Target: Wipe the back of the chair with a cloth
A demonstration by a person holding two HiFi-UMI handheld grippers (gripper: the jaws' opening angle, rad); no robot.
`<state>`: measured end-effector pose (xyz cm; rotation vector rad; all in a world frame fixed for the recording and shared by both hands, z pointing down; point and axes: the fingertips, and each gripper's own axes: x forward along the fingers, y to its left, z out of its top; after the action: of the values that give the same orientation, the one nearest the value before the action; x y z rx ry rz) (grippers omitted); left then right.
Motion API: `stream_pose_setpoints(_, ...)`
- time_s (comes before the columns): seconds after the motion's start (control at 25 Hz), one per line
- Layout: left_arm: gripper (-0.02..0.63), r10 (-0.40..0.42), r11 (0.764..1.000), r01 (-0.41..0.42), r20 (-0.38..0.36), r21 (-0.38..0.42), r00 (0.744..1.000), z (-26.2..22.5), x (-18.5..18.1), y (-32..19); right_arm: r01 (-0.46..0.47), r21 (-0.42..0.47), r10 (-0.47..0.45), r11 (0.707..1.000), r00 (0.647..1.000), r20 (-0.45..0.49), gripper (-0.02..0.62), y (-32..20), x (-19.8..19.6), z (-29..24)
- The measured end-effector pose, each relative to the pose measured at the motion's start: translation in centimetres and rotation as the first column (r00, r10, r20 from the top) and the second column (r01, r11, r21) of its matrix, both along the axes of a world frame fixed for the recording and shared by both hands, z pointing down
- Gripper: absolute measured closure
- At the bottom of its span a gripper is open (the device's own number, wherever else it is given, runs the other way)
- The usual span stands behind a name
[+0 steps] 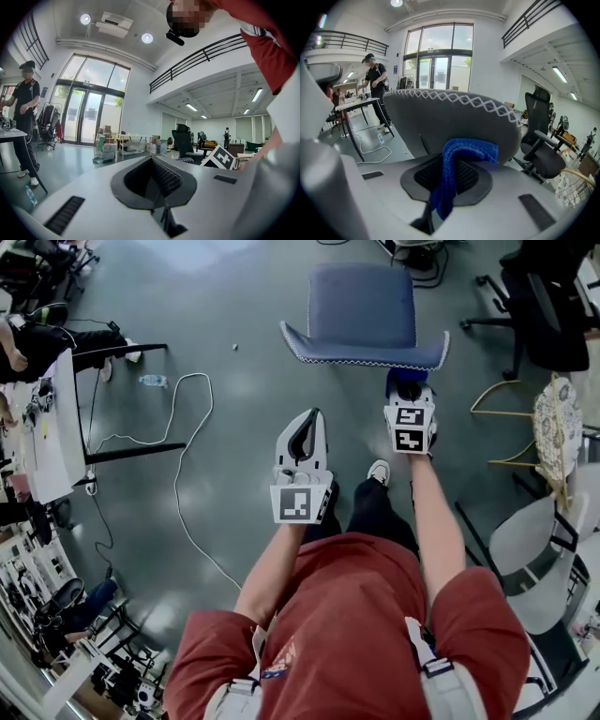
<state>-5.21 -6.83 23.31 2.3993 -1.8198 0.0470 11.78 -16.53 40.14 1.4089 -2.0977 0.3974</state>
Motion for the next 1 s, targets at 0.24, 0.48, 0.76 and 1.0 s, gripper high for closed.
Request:
stream_pose_setpoints(0.24,0.592,-0.029,1.000,0.029,0.013,0.008,0.999,-0.5,-3.9,1.0,0.007,-0.006,-0.007,1.000,1.000,0.012,0.534,0.7,-3.9,-1.4)
stream_pose_setpoints(0.48,0.592,-0.012,0.999,0.015,0.060,-0.049,0.998,0.5,-7.1,2.6,0.013,-0.004,-0.013,1.000,1.000,-0.006,0.534,1.0,-7.1,-2.6)
stream_pose_setpoints(0.76,0.593,-0.046,0.998,0.047,0.016,-0.045,0.999,0.3,-11.2,3.5,0.099,0.017,-0.098,0.995,0.994,-0.053,0.533,1.7,-12.2,-4.1)
stream_pose_setpoints(1.0,0.592,-0.072,0.997,0.073,0.021,-0.031,0.997,0.3,-12.9,3.6,0.131,0.003,-0.131,0.991,0.990,-0.052,0.534,1.5,-14.9,-3.8)
